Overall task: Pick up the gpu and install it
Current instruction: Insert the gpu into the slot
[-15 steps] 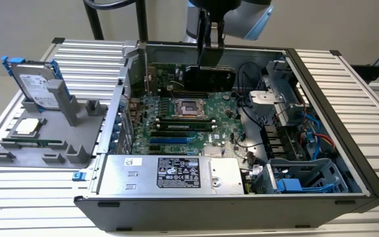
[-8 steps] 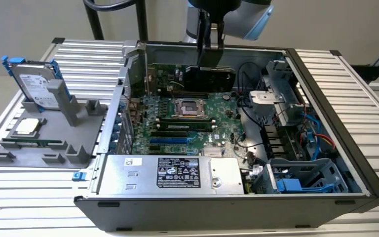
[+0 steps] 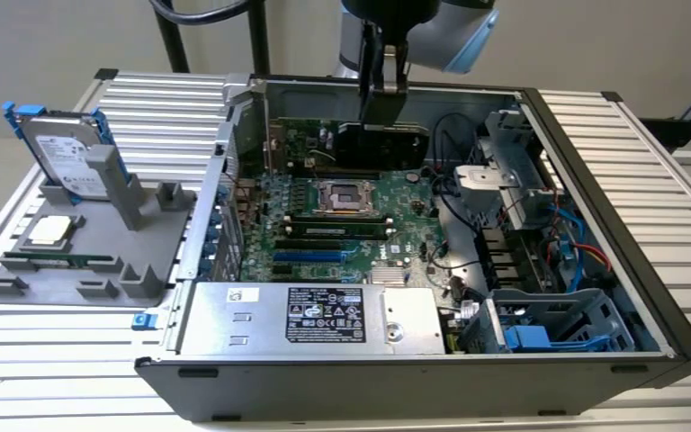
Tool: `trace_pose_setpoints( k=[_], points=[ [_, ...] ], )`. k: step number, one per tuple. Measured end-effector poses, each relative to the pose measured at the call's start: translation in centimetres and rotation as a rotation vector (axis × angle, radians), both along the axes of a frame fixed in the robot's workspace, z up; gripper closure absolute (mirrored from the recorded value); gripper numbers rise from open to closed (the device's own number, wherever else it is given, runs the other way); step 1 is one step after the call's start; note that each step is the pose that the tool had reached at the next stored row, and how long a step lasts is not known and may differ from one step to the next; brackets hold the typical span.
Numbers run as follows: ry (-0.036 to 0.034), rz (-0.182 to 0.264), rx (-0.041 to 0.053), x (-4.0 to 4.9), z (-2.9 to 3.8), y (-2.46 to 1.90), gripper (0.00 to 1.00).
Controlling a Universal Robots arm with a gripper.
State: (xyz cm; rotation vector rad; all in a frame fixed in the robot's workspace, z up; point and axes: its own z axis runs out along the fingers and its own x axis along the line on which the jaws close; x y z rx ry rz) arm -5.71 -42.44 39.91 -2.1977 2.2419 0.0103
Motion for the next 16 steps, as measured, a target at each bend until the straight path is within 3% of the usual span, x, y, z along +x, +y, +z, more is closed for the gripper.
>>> trace_pose_setpoints(
  k=[16],
  points=[
    [0.0000, 0.000, 0.0000, 0.00, -0.43, 0.00, 1.00]
  ],
)
